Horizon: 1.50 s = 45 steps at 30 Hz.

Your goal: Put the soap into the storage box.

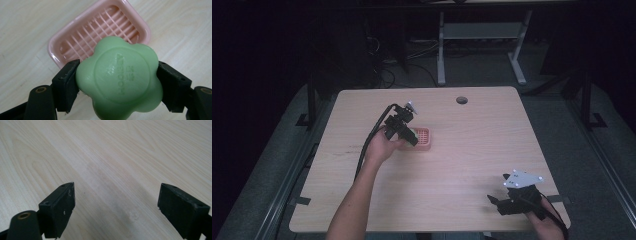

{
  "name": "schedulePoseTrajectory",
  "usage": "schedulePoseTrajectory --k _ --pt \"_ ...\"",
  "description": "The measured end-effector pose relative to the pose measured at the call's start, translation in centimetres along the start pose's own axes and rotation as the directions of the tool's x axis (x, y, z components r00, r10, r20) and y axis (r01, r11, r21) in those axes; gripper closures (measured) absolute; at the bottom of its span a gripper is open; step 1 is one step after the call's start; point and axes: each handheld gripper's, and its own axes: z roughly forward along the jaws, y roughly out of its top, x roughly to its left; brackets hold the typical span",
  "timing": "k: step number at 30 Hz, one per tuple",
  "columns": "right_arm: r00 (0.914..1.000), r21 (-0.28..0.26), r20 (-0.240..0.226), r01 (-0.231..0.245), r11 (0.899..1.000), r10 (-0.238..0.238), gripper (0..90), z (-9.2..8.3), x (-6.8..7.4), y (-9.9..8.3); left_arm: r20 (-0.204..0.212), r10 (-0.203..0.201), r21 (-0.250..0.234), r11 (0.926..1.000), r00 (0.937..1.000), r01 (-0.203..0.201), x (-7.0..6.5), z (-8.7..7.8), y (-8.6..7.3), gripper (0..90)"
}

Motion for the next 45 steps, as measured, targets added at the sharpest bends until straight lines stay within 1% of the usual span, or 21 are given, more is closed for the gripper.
schedulePoseTrajectory --k 2,3,6,9,11,12,16,22,24,25,26,29,31,33,35,36,39,40,43,44,45 --pt "0.9999 -0.005 -0.004 -0.011 1.0 0.011 13.8 -0.1 0.0 0.0 0.01 -0.013 -0.001 0.9999 0.9999 0.013 0.2 0.0 0.5 26.4" --pt "1.0 -0.006 -0.002 -0.007 1.0 0.007 13.9 0.0 -0.1 0.0 0.004 -0.002 0.007 1.0 1.0 0.002 0.3 0.0 0.8 26.4" --pt "1.0 -0.003 -0.001 0.0 1.0 0.0 13.9 0.0 -0.1 0.0 0.011 -0.01 0.004 0.9999 0.9999 0.01 0.3 0.1 1.6 26.4" --pt "1.0 -0.003 0.001 0.0 1.0 0.0 13.9 0.0 -0.1 0.0 0.0 -0.007 0.011 0.9999 1.0 0.007 0.3 0.7 2.3 26.4" --pt "1.0 -0.006 0.001 -0.003 1.0 0.003 13.9 0.0 -0.1 -0.1 0.0 -0.019 0.013 0.9997 0.9998 0.019 0.4 1.1 2.4 26.4" --pt "1.0 -0.008 0.001 -0.002 1.0 0.002 13.9 0.0 -0.1 -0.1 0.009 -0.027 0.02 0.9995 0.9996 0.027 0.5 1.3 2.5 26.4" --pt "1.0 -0.011 0.001 -0.005 1.0 0.005 13.9 -0.1 -0.2 -0.1 0.016 -0.044 0.029 0.9986 0.9989 0.044 0.9 2.1 2.6 26.4" --pt "1.0 -0.007 0.003 -0.003 1.0 0.003 13.8 -0.1 -0.2 -0.1 0.02 -0.073 0.033 0.9968 0.9971 0.072 1.3 3.0 2.8 26.4" --pt "1.0 -0.007 -0.001 -0.01 1.0 0.01 13.9 -0.1 -0.1 -0.1 0.019 -0.081 0.036 0.9961 0.9965 0.08 1.5 3.2 2.9 26.4" --pt "1.0 -0.006 0.002 -0.005 1.0 0.005 13.9 -0.1 -0.2 -0.1 0.021 -0.08 0.04 0.9961 0.9966 0.079 1.6 3.3 2.9 26.4" --pt "1.0 -0.007 0.002 -0.008 1.0 0.008 13.8 -0.1 -0.2 -0.1 0.026 -0.094 0.037 0.9949 0.9952 0.093 1.5 3.4 3.0 26.4" --pt "1.0 -0.009 0.003 -0.005 1.0 0.005 13.9 -0.2 -0.2 -0.2 0.021 -0.092 0.036 0.9952 0.9955 0.092 1.5 3.7 3.1 26.3" --pt "1.0 -0.009 0.003 -0.006 1.0 0.006 13.9 -0.2 -0.2 -0.2 0.009 -0.086 0.035 0.9957 0.9962 0.086 1.4 3.9 3.2 26.3" --pt "1.0 -0.008 0.004 -0.004 1.0 0.005 13.9 -0.2 -0.2 -0.2 0.018 -0.099 0.036 0.9945 0.9949 0.098 1.3 4.1 3.2 26.3" --pt "1.0 -0.008 0.001 -0.007 1.0 0.007 13.9 -0.2 -0.1 -0.2 0.011 -0.088 0.042 0.9953 0.996 0.088 1.3 4.3 3.3 26.3" --pt "1.0 -0.008 0.001 -0.007 1.0 0.007 13.9 -0.2 -0.1 -0.2 0.019 -0.1 0.038 0.9943 0.9948 0.099 1.2 4.4 3.3 26.3" --pt "1.0 -0.008 0.001 -0.007 1.0 0.007 13.8 -0.2 -0.1 -0.2 0.01 -0.093 0.044 0.9948 0.9956 0.092 1.3 4.7 3.3 26.3" --pt "1.0 -0.008 0.002 -0.007 1.0 0.007 13.9 -0.2 -0.1 -0.2 0.018 -0.105 0.043 0.9936 0.9942 0.105 1.3 4.9 3.3 26.3" --pt "1.0 -0.008 0.003 -0.006 1.0 0.006 13.8 -0.2 -0.1 -0.2 0.01 -0.103 0.04 0.9939 0.9946 0.103 1.3 5.1 3.2 26.2" --pt "1.0 -0.008 0.003 -0.005 1.0 0.005 13.8 -0.2 -0.1 -0.2 0.017 -0.119 0.039 0.9922 0.9928 0.118 1.3 5.1 3.2 26.3" --pt "1.0 -0.008 0.003 -0.005 1.0 0.005 13.8 -0.2 -0.1 -0.2 0.019 -0.121 0.038 0.992 0.9925 0.12 1.3 5.1 3.2 26.2"
